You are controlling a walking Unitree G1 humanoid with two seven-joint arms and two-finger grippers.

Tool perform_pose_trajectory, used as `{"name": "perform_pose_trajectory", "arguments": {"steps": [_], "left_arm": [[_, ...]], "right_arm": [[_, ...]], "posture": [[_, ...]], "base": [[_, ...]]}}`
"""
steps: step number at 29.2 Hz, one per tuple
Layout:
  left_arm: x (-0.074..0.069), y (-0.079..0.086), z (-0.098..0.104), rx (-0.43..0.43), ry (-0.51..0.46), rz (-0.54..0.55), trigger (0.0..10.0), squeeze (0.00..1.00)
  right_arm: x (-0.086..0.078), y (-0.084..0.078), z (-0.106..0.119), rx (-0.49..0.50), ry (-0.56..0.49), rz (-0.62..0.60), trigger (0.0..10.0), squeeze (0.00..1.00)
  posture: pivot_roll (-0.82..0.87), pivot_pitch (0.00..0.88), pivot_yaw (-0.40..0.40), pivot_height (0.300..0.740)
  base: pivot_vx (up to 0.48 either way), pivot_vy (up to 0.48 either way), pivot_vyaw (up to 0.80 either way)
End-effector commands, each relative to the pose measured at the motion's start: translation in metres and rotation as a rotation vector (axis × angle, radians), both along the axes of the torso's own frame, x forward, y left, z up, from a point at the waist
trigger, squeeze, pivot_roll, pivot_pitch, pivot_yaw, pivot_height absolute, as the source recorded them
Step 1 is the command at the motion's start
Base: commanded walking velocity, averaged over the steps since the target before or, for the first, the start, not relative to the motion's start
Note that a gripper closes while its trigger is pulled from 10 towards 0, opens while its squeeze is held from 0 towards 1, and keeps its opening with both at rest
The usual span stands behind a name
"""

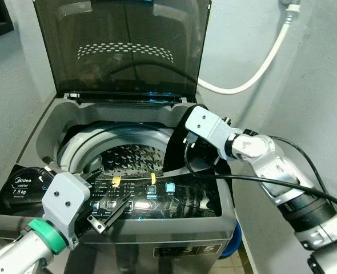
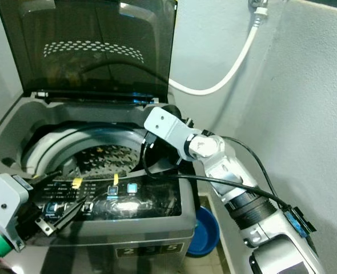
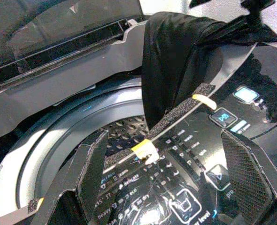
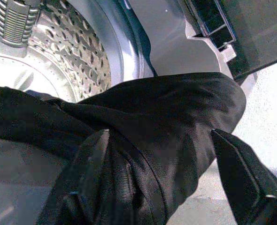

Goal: Clothes washing

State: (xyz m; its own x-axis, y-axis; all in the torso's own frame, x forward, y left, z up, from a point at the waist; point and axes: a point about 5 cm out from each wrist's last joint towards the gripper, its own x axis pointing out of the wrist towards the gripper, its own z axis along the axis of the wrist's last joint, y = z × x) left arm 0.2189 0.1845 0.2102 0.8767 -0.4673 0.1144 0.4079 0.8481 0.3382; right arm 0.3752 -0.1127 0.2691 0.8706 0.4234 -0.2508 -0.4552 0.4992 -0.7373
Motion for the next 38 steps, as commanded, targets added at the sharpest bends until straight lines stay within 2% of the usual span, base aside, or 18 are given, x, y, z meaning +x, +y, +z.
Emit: {"name": "perform_pose_trajectory", "arguments": {"steps": [1,11,13,16,18,20,27,29,34,37,38], "left_arm": [[0.001,0.0,-0.004,0.014,0.023,0.007,10.0,0.0],[0.001,0.0,-0.004,0.015,0.025,0.007,10.0,0.0],[0.002,-0.001,-0.005,0.013,0.028,0.005,10.0,0.0],[0.002,-0.001,-0.005,0.013,0.029,0.004,10.0,0.0],[0.002,-0.001,-0.005,0.013,0.03,0.003,10.0,0.0],[0.002,-0.001,-0.005,0.013,0.029,0.004,10.0,0.0],[0.003,-0.001,-0.004,0.013,0.026,0.006,10.0,0.0],[0.003,-0.001,-0.004,0.014,0.025,0.008,10.0,0.0],[0.003,-0.001,-0.004,0.016,0.025,0.008,10.0,0.0],[0.004,-0.001,-0.003,0.016,0.023,0.009,10.0,0.0],[0.004,-0.001,-0.003,0.016,0.021,0.008,10.0,0.0]], "right_arm": [[0.003,-0.003,-0.003,-0.016,0.004,-0.021,0.0,0.0],[0.002,-0.001,-0.007,0.003,0.064,0.004,0.0,0.0],[-0.001,0.002,-0.012,0.047,0.151,0.023,0.0,0.0],[-0.003,0.005,-0.014,0.095,0.204,0.036,0.0,0.0],[-0.005,0.01,-0.015,0.184,0.266,0.053,0.0,0.0],[-0.006,0.012,-0.014,0.206,0.277,0.059,0.0,0.0],[-0.006,0.015,-0.012,0.251,0.28,0.059,0.0,0.0],[-0.006,0.017,-0.006,0.306,0.269,0.058,0.0,0.0],[-0.005,0.018,0.001,0.363,0.253,0.056,0.0,0.0],[-0.003,0.023,0.02,0.488,0.182,0.081,0.0,0.0],[-0.005,0.028,0.036,0.585,0.136,0.124,0.0,0.0]], "posture": [[0.12,0.067,0.018,0.74],[0.12,0.073,0.017,0.74],[0.12,0.076,0.017,0.74],[0.12,0.076,0.017,0.74],[0.12,0.076,0.017,0.74],[0.12,0.076,0.017,0.74],[0.13,0.076,0.018,0.74],[0.13,0.077,0.02,0.74],[0.13,0.077,0.02,0.74],[0.13,0.077,0.021,0.74],[0.13,0.076,0.02,0.74]], "base": [[0.0,0.0,0.0],[0.0,0.0,0.0],[0.0,0.0,0.0],[0.0,0.0,0.0],[0.0,0.0,0.0],[0.0,0.0,0.0],[0.0,0.0,0.0],[0.0,0.0,0.0],[0.0,0.0,0.0],[0.0,0.0,0.0],[0.0,0.0,0.0]]}}
